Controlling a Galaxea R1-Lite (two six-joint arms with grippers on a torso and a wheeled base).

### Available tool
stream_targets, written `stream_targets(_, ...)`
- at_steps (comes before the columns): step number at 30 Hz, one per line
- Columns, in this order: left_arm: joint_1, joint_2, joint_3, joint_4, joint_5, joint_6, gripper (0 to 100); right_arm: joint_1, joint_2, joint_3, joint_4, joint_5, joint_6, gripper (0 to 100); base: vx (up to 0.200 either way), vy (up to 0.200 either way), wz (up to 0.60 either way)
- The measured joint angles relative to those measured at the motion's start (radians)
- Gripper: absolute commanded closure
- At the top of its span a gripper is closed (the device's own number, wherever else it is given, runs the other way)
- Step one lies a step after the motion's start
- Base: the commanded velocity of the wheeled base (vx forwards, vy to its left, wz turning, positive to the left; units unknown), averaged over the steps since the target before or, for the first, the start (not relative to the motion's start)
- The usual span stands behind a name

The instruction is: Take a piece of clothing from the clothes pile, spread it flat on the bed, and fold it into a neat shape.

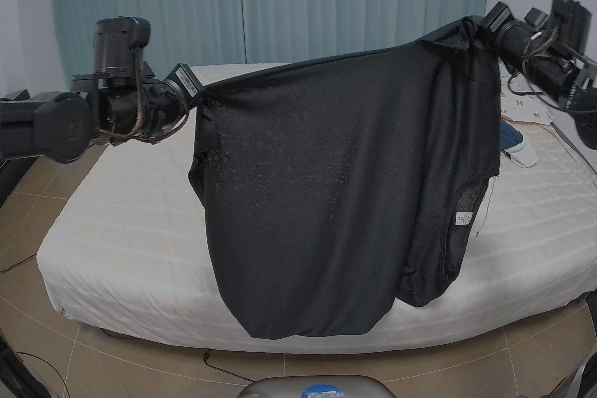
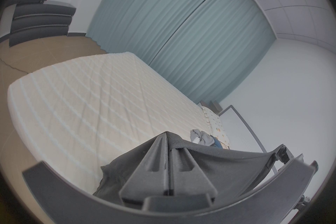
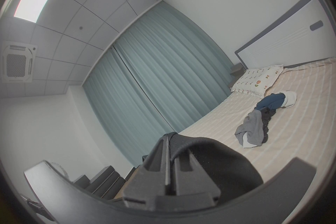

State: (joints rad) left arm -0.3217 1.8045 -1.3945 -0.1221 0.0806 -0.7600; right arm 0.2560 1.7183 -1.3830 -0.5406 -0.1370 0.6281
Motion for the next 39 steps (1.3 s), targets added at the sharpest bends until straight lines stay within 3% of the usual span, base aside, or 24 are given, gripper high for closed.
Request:
stream_targets(10,0.027,0.343,-0.235,0.004,0.004,-0.037,100,-0.013,0.335,-0.082,-0.164,-0.003,-0.010,100,0.200,0.000,0.00)
stream_targets(24,0.009,0.720,-0.420,-0.014,0.030,-0.101,100,-0.014,0.722,-0.110,-0.318,-0.065,-0.014,100,0.000,0.000,0.00)
stream_targets(25,0.007,0.739,-0.429,-0.014,0.033,-0.104,100,-0.015,0.743,-0.111,-0.321,-0.066,-0.015,0,0.000,0.000,0.00)
stream_targets(26,0.005,0.757,-0.436,-0.015,0.034,-0.106,0,-0.016,0.763,-0.111,-0.323,-0.067,-0.014,0,0.000,0.000,0.00)
stream_targets(32,-0.002,0.830,-0.455,-0.016,0.042,-0.110,0,-0.019,0.860,-0.126,-0.323,-0.072,-0.015,0,0.000,0.000,0.00)
stream_targets(39,0.003,0.855,-0.450,0.017,0.113,-0.106,0,-0.064,0.892,-0.121,-0.271,-0.099,-0.019,0,0.000,0.000,0.00)
